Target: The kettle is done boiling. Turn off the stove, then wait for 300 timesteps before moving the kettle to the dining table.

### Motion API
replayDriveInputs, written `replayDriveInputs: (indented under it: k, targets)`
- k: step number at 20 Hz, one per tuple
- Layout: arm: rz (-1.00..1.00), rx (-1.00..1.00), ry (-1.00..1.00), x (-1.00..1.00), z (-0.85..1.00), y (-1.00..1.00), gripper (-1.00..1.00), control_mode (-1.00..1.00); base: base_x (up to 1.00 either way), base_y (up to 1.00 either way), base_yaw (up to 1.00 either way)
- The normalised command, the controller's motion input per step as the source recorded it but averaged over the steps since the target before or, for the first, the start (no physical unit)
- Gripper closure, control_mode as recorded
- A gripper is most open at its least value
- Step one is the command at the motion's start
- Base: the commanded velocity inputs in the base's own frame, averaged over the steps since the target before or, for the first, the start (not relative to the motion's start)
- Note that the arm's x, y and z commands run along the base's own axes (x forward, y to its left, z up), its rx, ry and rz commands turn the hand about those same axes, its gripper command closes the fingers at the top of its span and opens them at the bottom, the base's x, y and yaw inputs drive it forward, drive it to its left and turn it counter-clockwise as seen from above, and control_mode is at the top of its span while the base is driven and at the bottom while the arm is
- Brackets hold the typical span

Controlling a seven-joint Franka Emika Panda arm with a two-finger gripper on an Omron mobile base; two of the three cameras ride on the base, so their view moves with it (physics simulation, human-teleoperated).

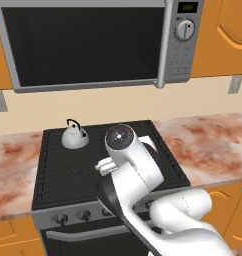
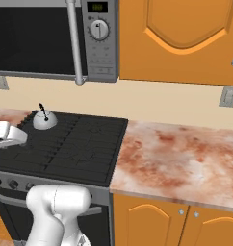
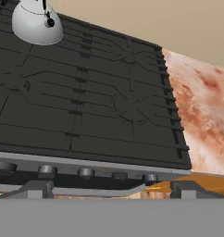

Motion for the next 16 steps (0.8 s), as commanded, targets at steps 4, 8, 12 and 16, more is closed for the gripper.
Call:
replayDriveInputs:
  k: [4,8,12,16]
  targets:
    - [0.02,-0.05,-0.07,-0.37,-0.07,0.14,-1.0,-1.0,0.0,0.0,0.0]
    - [0.01,-0.05,-0.09,-0.4,-0.06,0.13,-1.0,-1.0,0.0,0.0,0.0]
    - [0.01,-0.06,-0.07,-0.37,-0.07,0.21,-1.0,-1.0,0.0,0.0,0.0]
    - [0.01,-0.03,-0.08,-0.29,-0.09,0.13,-1.0,-1.0,0.0,0.0,0.0]
